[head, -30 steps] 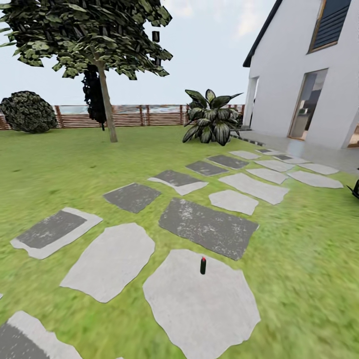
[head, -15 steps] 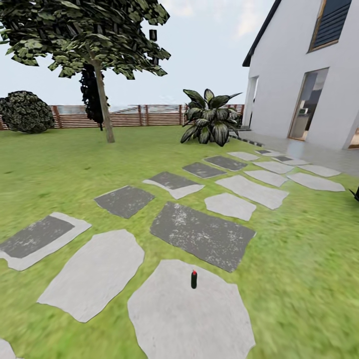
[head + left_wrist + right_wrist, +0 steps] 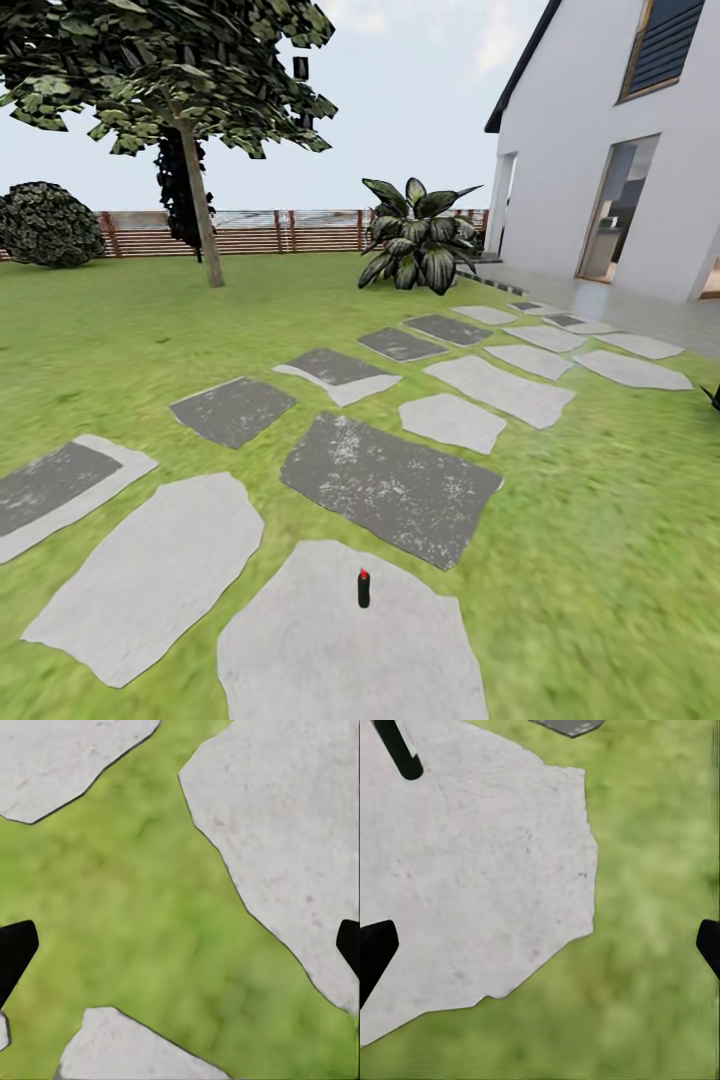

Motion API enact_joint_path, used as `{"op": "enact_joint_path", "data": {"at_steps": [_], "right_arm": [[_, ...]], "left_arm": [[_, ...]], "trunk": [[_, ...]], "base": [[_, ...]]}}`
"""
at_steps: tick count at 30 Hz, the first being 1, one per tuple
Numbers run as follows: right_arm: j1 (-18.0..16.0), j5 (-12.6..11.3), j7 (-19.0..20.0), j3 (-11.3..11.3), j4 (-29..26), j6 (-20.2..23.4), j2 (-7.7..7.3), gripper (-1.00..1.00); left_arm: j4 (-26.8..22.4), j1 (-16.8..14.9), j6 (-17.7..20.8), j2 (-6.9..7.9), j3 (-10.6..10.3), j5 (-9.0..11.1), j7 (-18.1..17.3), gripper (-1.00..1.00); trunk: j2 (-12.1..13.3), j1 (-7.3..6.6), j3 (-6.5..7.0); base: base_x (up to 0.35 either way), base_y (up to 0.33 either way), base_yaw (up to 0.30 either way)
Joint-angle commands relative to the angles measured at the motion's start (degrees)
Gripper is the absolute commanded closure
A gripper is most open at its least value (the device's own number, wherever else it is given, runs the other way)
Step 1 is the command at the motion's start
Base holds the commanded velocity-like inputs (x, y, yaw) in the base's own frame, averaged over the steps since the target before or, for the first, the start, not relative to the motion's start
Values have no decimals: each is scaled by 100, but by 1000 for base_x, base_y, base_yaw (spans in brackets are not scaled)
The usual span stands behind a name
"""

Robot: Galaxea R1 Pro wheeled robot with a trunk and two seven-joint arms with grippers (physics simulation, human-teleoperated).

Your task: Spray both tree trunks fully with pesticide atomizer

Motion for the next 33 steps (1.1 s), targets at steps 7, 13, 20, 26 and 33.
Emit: {"op": "enact_joint_path", "data": {"at_steps": [7,13,20,26,33], "right_arm": [[-3,4,3,2,0,-19,0,-100],[-3,4,2,2,-2,-19,0,-100],[-3,4,2,-4,-2,-19,0,-100],[-3,4,2,-7,-3,-19,0,-100],[-3,4,2,-7,-3,-19,0,-100]], "left_arm": [[2,-3,-18,7,5,41,1,-100],[0,-3,-18,10,14,41,2,-100],[2,-3,-18,8,7,41,1,-100],[2,-3,-18,8,6,41,2,-100],[-2,-3,-18,8,6,41,1,-100]], "trunk": [[-2,1,-5],[-2,1,-5],[-2,1,-5],[-2,1,-5],[-2,1,-5]], "base": [[233,-251,0],[228,-258,24],[217,-267,237],[214,-269,274],[207,-271,218]]}}
